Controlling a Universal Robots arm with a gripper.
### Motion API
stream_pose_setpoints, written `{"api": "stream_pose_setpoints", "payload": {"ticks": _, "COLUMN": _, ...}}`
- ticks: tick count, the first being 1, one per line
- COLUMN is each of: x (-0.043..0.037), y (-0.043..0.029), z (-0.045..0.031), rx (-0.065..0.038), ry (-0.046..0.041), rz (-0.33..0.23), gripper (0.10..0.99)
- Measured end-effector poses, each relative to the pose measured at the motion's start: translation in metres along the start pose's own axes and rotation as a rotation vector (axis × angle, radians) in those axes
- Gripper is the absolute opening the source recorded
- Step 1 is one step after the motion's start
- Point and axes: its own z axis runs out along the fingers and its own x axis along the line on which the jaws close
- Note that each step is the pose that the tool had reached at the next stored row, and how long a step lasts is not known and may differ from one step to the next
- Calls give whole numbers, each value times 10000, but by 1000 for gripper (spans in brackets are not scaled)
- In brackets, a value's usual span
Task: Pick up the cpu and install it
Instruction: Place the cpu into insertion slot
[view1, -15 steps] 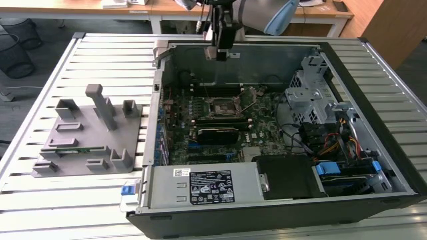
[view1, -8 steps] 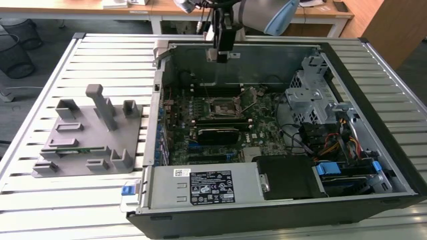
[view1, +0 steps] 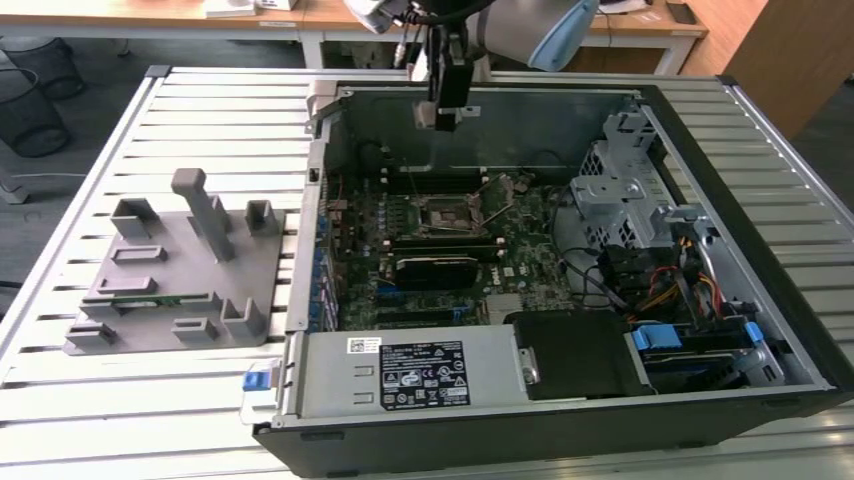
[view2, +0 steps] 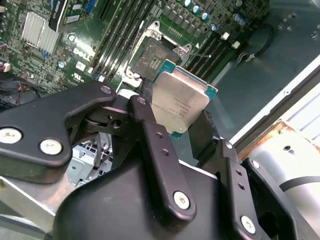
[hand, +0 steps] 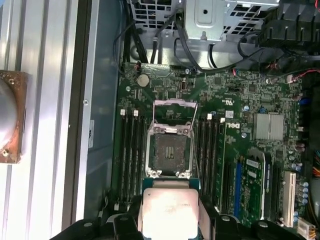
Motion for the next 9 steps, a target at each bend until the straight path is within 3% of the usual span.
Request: {"api": "stream_pose_setpoints", "payload": {"ticks": 9, "x": -20, "y": 5, "z": 150, "rx": -1, "ry": 7, "rz": 31, "gripper": 533}}
